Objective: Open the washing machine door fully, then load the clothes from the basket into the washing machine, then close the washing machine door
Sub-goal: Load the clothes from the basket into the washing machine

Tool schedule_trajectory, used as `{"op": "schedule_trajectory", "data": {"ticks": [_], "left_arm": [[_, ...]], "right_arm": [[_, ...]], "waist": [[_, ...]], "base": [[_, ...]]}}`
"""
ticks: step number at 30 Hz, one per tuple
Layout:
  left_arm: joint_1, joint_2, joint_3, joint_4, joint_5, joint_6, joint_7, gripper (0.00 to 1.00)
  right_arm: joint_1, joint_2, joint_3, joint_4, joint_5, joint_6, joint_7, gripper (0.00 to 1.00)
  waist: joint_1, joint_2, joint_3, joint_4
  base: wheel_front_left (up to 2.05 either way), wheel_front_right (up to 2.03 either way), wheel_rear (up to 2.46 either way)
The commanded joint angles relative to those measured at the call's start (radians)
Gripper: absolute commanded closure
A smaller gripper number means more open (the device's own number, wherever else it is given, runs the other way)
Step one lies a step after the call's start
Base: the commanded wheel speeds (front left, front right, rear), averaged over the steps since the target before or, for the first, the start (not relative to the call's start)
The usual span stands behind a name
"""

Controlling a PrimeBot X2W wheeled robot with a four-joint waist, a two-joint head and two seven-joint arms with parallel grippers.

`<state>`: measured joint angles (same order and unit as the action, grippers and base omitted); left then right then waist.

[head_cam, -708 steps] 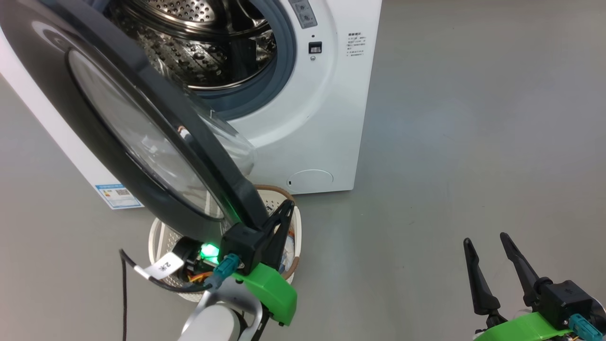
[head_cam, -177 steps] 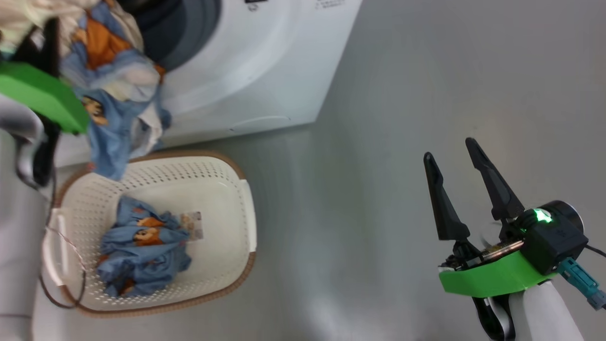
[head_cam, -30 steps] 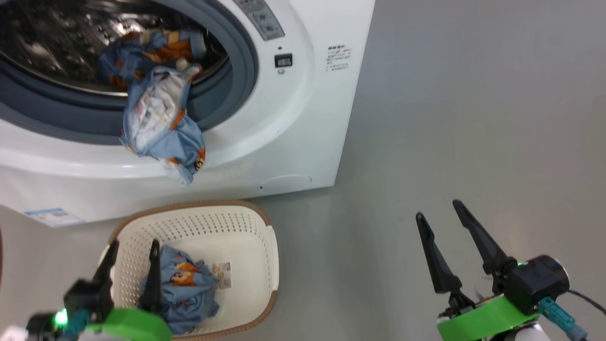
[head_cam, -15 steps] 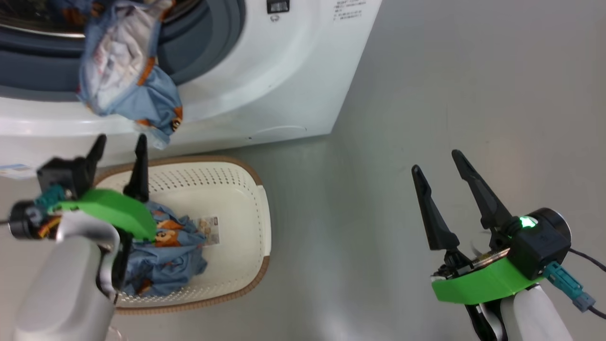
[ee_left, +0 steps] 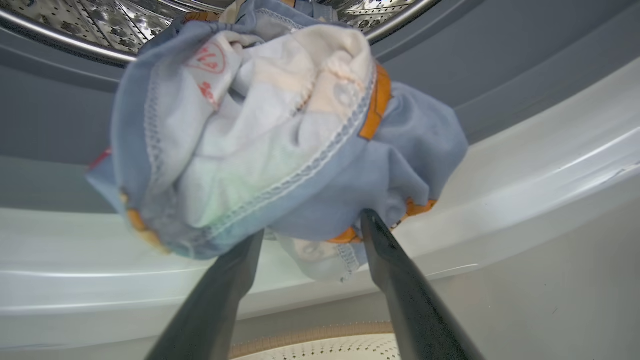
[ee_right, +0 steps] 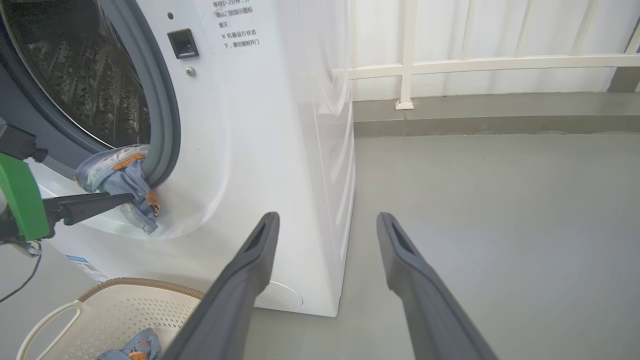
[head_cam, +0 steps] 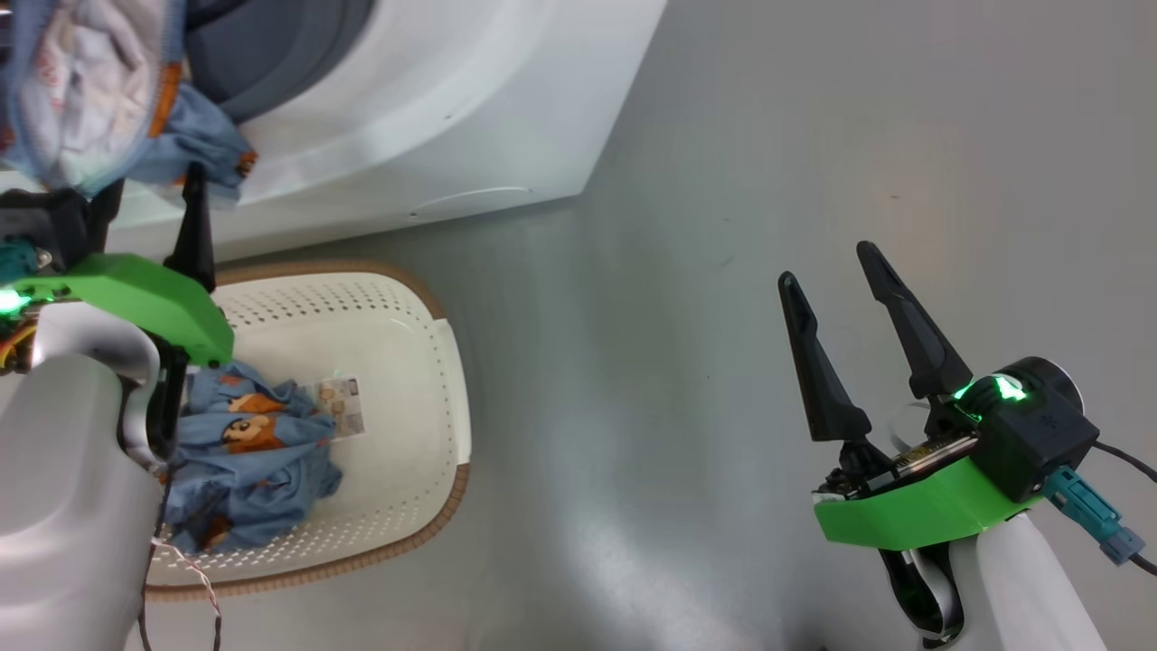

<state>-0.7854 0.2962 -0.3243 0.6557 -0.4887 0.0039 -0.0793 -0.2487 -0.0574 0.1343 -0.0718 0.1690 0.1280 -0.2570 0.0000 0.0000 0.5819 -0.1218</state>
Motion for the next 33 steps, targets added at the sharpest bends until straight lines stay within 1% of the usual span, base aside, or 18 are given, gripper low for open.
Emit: {"op": "schedule_trajectory", "data": {"ticks": [1, 2, 3, 4, 5, 11, 14, 17, 20, 22, 29, 33], "left_arm": [[-0.023, 0.045, 0.032, -0.007, -0.006, -0.004, 0.000, 0.00], [-0.030, 0.045, 0.032, 0.002, -0.007, -0.004, 0.000, 0.13], [-0.035, 0.046, 0.031, 0.010, -0.007, -0.004, 0.001, 0.55], [-0.040, 0.045, 0.030, 0.016, -0.009, -0.007, 0.002, 0.88], [-0.044, 0.045, 0.028, 0.022, -0.009, -0.010, 0.004, 1.00], [-0.042, 0.046, 0.013, 0.027, -0.008, -0.014, 0.014, 1.00], [-0.023, 0.051, 0.003, -0.001, -0.011, -0.020, 0.035, 1.00], [0.006, 0.071, -0.006, -0.057, -0.013, -0.022, 0.072, 1.00], [0.044, 0.105, -0.005, -0.142, -0.019, -0.018, 0.114, 1.00], [0.074, 0.135, 0.002, -0.217, -0.021, -0.008, 0.139, 1.00], [0.153, 0.246, 0.065, -0.518, -0.035, 0.053, 0.226, 1.00], [0.140, 0.303, 0.095, -0.622, -0.032, 0.079, 0.289, 1.00]], "right_arm": [[-0.002, 0.007, 0.027, -0.022, 0.007, 0.003, -0.005, 0.00], [-0.004, 0.007, 0.027, -0.023, 0.011, 0.003, -0.005, 0.00], [-0.005, 0.007, 0.028, -0.023, 0.014, 0.003, -0.005, 0.00], [-0.007, 0.007, 0.027, -0.023, 0.017, 0.003, -0.005, 0.00], [-0.008, 0.007, 0.026, -0.023, 0.019, 0.003, -0.005, 0.00], [-0.006, 0.007, 0.018, -0.022, 0.026, 0.003, -0.005, 0.00], [-0.004, 0.007, 0.014, -0.024, 0.025, 0.003, -0.005, 0.00], [0.000, 0.007, 0.010, -0.026, 0.021, 0.003, -0.005, 0.00], [0.003, 0.007, 0.007, -0.026, 0.018, 0.003, -0.005, 0.00], [0.006, 0.007, 0.006, -0.026, 0.017, 0.003, -0.005, 0.00], [0.016, 0.007, 0.009, -0.029, 0.016, 0.003, -0.005, 0.00], [0.014, 0.007, 0.020, -0.031, 0.017, 0.003, -0.005, 0.00]], "waist": [[0.0000, 0.0000, 0.012, -0.014], [0.0000, 0.0000, 0.014, -0.016], [0.0000, 0.0000, 0.016, -0.017], [0.0000, 0.0000, 0.017, -0.019], [0.0000, 0.0000, 0.018, -0.019], [0.0000, 0.0000, 0.018, -0.016], [0.0000, 0.0000, 0.015, -0.009], [0.0000, 0.0000, 0.012, -0.001], [0.0000, 0.0000, 0.007, 0.009], [0.0000, 0.0000, 0.003, 0.014], [0.0000, 0.0000, -0.004, 0.023], [0.0000, 0.0000, -0.002, 0.014]], "base": [[0.00, 0.00, 0.00], [0.00, 0.00, 0.00], [0.00, 0.00, 0.00], [0.00, 0.00, 0.00], [0.00, 0.00, 0.00], [0.00, 0.00, 0.00], [0.00, 0.00, 0.00], [0.00, 0.00, 0.00], [0.00, 0.00, 0.00], [0.00, 0.00, 0.00], [0.00, 0.00, 0.00], [0.00, 0.00, 0.00]]}}
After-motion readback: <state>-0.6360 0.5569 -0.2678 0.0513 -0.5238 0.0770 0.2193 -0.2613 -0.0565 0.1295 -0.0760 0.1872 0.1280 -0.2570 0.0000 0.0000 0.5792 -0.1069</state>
